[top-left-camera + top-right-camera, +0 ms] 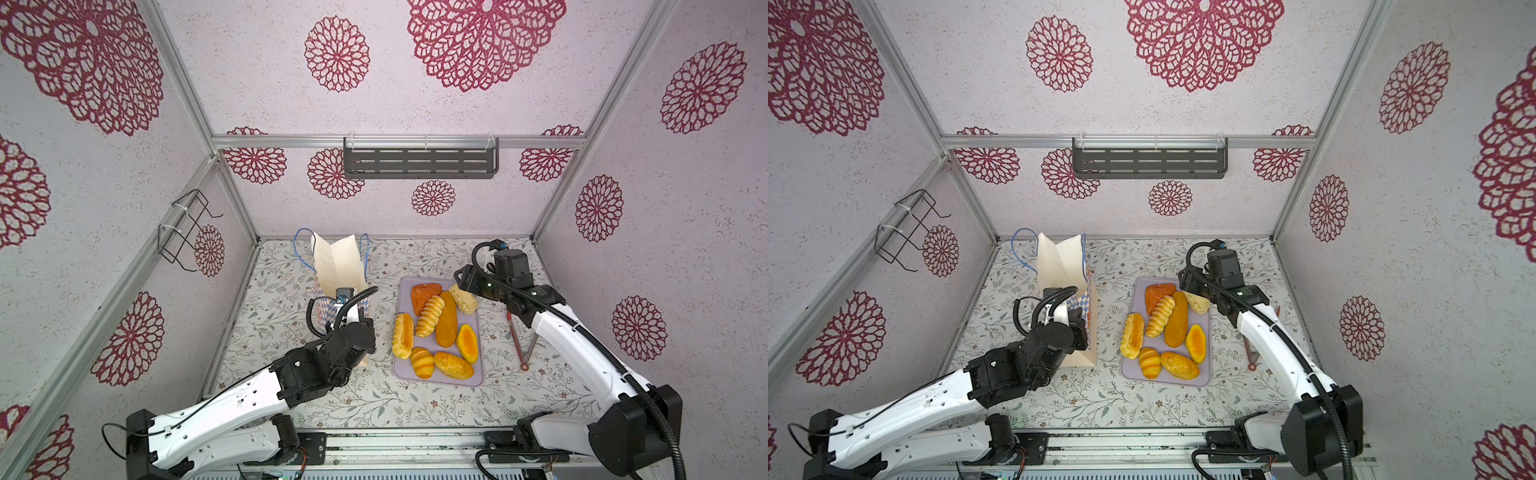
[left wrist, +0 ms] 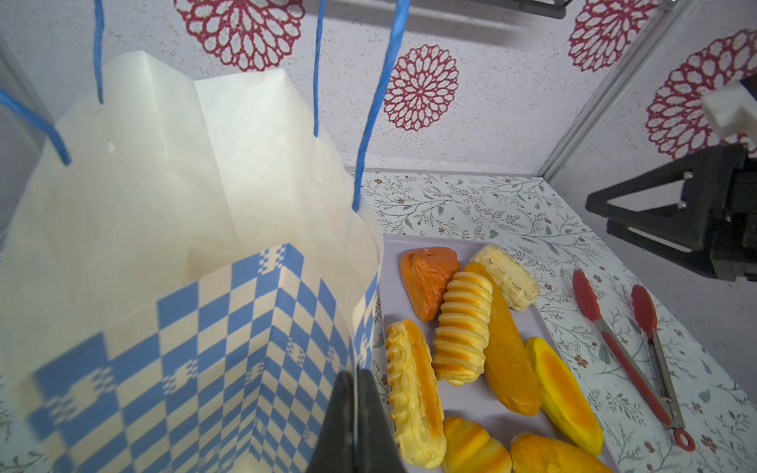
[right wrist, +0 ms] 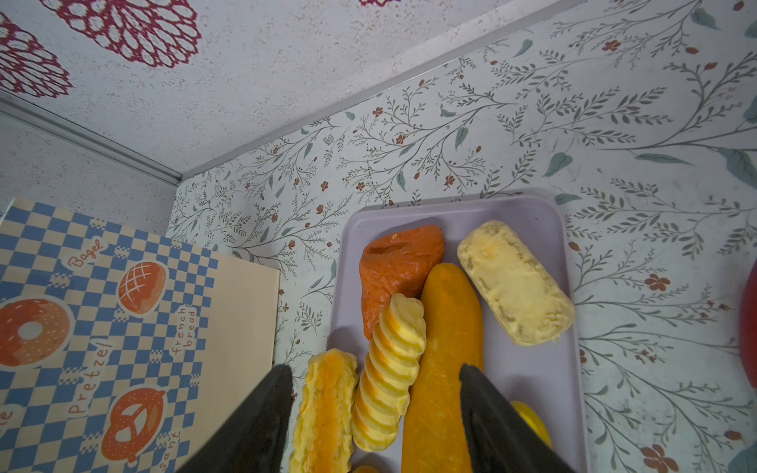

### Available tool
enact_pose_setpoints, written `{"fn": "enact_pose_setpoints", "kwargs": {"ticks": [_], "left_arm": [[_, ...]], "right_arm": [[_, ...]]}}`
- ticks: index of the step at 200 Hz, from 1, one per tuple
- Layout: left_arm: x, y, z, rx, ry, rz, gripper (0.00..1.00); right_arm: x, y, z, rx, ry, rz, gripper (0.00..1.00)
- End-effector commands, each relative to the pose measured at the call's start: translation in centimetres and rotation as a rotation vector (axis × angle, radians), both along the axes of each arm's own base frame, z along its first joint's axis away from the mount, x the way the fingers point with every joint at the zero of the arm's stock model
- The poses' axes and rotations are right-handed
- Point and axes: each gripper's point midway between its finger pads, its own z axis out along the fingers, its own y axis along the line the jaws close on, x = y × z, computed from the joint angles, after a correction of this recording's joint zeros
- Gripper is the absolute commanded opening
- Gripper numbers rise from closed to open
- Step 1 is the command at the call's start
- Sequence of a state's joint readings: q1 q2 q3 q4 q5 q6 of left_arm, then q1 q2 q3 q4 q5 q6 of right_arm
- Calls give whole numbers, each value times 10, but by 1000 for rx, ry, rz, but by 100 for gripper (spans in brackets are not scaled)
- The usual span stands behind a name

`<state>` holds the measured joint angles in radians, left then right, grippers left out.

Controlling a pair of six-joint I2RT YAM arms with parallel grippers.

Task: Place the fake bread into the paper bag
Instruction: 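Drag the paper bag toward the robot beside the tray with the left gripper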

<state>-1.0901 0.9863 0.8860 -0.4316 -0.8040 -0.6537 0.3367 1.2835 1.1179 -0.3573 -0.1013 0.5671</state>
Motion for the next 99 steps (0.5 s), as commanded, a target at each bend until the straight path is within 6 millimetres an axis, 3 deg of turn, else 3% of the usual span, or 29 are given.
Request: {"fn": "enact_pose_setpoints", "kwargs": {"ticks": [1, 50, 99], "left_arm": [[-5, -11, 4, -8, -44, -30, 0], [-12, -16, -6, -26, -48, -73, 0], [-22, -4, -4, -81, -75, -95, 0]], "right_arm": [[3, -1, 6, -18, -24, -1, 68], [2, -2, 6, -19, -21, -2, 68], [2, -1, 6, -16, -19, -2, 68]]}}
